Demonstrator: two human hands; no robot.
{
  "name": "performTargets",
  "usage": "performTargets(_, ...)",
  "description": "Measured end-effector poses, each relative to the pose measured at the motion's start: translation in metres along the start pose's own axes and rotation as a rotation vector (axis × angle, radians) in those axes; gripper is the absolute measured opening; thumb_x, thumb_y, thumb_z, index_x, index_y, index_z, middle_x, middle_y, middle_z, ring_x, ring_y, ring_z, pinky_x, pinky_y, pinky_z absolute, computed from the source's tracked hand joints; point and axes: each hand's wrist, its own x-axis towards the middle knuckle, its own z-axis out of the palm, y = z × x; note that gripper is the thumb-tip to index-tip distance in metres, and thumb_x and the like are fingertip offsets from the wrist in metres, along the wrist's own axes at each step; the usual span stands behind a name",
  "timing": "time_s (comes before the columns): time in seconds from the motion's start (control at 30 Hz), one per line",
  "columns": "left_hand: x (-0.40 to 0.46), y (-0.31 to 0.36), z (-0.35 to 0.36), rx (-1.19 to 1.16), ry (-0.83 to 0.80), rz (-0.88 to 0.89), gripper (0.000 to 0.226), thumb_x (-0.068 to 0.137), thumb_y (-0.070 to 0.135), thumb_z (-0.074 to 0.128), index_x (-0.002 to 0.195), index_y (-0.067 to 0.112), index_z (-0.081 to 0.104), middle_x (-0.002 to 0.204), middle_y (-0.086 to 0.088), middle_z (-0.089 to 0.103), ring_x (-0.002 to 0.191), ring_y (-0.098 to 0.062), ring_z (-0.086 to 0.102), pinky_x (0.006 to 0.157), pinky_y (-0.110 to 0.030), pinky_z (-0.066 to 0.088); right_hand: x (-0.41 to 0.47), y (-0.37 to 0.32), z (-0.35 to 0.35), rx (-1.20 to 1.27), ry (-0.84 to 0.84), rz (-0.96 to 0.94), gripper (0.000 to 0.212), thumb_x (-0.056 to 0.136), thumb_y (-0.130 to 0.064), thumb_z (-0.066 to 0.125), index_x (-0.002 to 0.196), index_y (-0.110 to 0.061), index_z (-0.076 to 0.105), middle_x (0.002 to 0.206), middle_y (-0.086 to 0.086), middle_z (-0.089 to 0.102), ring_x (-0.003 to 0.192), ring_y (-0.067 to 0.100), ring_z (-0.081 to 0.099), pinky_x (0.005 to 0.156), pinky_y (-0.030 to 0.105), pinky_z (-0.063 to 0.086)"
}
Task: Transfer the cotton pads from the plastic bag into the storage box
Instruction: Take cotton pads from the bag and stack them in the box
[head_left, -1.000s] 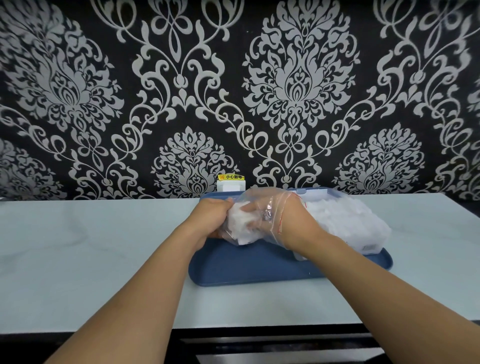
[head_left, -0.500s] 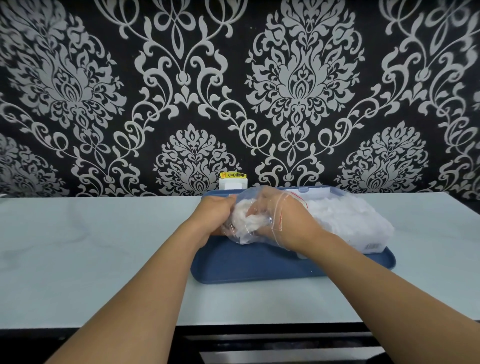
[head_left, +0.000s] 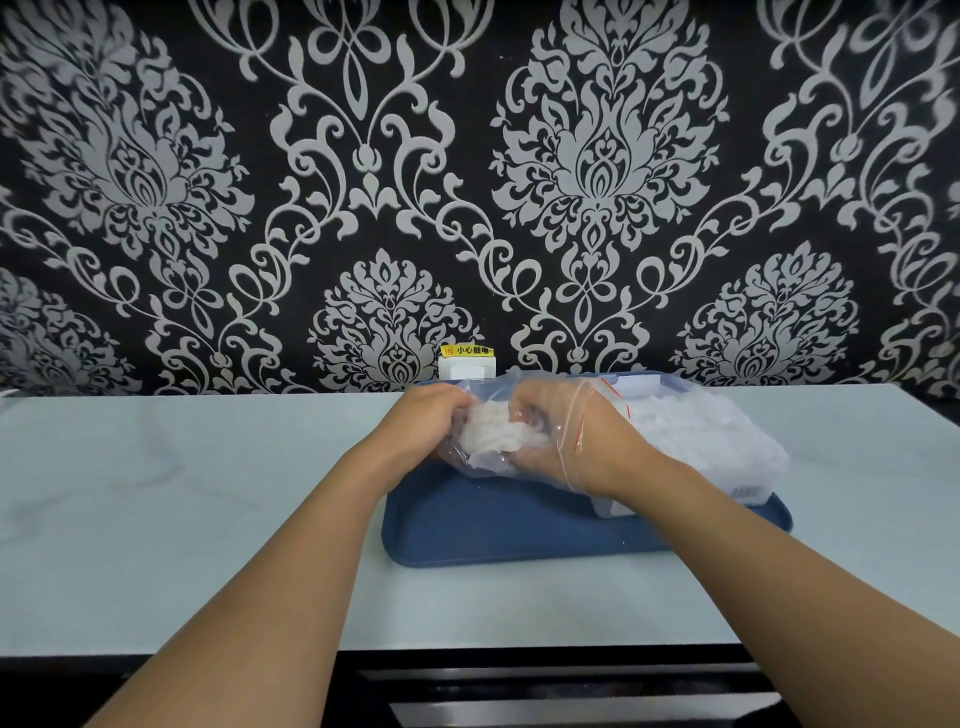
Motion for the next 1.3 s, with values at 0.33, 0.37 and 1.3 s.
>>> performTargets(0.33,0.003,-0.01,-0.005,0.151,0.135,0.044,0.019,0.095,0.013,0.059,0.082,0.01,0.073,0.088,-0.013,0.075,0.084,-0.033,0.073,0.079,-0.048,0.061,-0.016,-0.003,-0.028,0.245,-0.175,0.022,0.027,0.082,-0.01,0.068,0.084,-0.037,0.064,0.074,-0.012,0.063,0.061,-0.001,0.052,0.058,0.026,0.043)
performTargets(0.37,0.004,-0.011,-0.006,0.163,0.18,0.042,0.019,0.095,0.013,0.059,0.081,0.012,0.073,0.088,-0.011,0.075,0.087,-0.032,0.072,0.08,-0.046,0.06,-0.019,-0.001,-0.033,0.287,-0.147,0.04,0.023,0.08,-0.005,0.065,0.08,-0.028,0.066,0.071,-0.008,0.063,0.06,-0.001,0.053,0.057,0.027,0.044)
performTargets(1.3,-0.057,0.058,0.065,-0.323,-0.206,0.443,0.061,0.081,-0.015,0.071,0.122,0.029,0.062,0.125,0.0,0.067,0.099,-0.025,0.074,0.083,-0.041,0.062,-0.034,-0.002,-0.063,1.212,0.102,0.407,0.028,0.102,-0.016,0.05,0.128,-0.019,0.061,0.109,0.017,0.07,0.077,0.021,0.07,0.058,0.032,0.059)
